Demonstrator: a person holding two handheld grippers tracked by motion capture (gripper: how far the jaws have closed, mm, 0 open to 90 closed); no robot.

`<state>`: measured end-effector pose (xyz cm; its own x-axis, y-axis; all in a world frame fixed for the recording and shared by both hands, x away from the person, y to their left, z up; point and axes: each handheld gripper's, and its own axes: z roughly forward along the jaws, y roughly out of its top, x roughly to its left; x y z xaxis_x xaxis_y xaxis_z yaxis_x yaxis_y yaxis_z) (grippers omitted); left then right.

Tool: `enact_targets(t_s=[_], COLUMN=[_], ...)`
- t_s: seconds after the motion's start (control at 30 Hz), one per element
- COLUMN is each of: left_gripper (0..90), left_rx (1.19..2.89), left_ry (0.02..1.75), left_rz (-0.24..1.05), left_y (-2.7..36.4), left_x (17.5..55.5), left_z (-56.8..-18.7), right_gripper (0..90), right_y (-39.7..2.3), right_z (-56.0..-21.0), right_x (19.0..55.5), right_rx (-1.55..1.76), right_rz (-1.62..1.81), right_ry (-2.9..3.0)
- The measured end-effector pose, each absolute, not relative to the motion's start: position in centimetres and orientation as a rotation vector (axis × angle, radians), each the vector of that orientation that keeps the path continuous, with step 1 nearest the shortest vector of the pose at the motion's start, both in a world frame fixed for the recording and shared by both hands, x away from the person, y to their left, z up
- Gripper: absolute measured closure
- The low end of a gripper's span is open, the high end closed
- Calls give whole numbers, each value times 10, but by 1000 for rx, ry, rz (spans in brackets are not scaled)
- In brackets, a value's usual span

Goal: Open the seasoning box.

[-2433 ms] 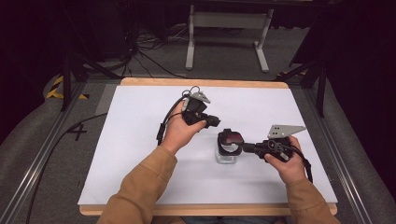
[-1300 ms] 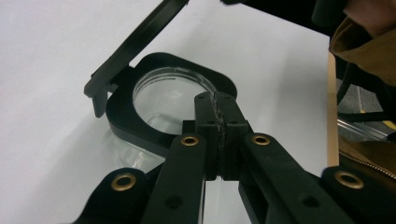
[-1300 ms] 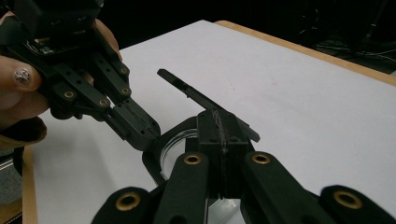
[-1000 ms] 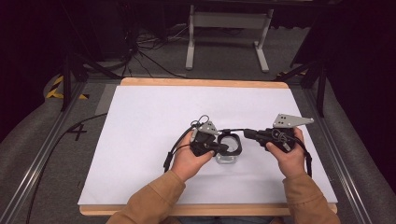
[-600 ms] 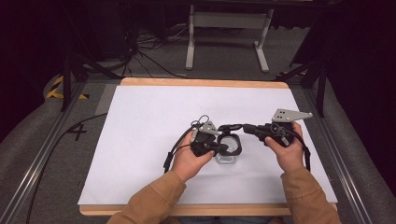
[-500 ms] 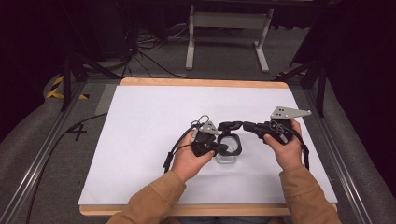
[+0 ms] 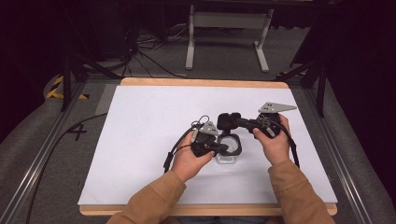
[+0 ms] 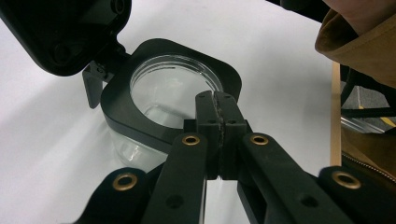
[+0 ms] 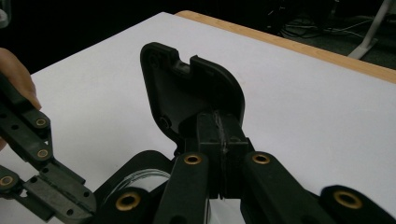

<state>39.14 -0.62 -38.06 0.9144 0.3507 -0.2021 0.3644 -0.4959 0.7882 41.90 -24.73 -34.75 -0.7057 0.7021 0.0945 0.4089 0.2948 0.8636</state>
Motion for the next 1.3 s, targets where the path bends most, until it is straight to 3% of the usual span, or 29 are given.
enact_targets(t_s=[0.5,0.7,0.9,1.3], left_gripper=[855,821,770,643], left_rx=[2127,2146,2141,2161], left_ry=[511,547,611,745], left_rz=[5,41,68,98], left_y=[9,28,59,136], left_x=[388,383,376,354], left_z=[-367,-359,-348,-359], right_gripper=[895,832,641,424], right_y=[-259,-282,-308,-353], right_z=[-337,-334,-338,-346], right_x=[401,388,380,362], right_rx=[945,953,984,1054], right_rz=[1353,1348,1324,1189], right_ry=[2291,2278,2310,2334])
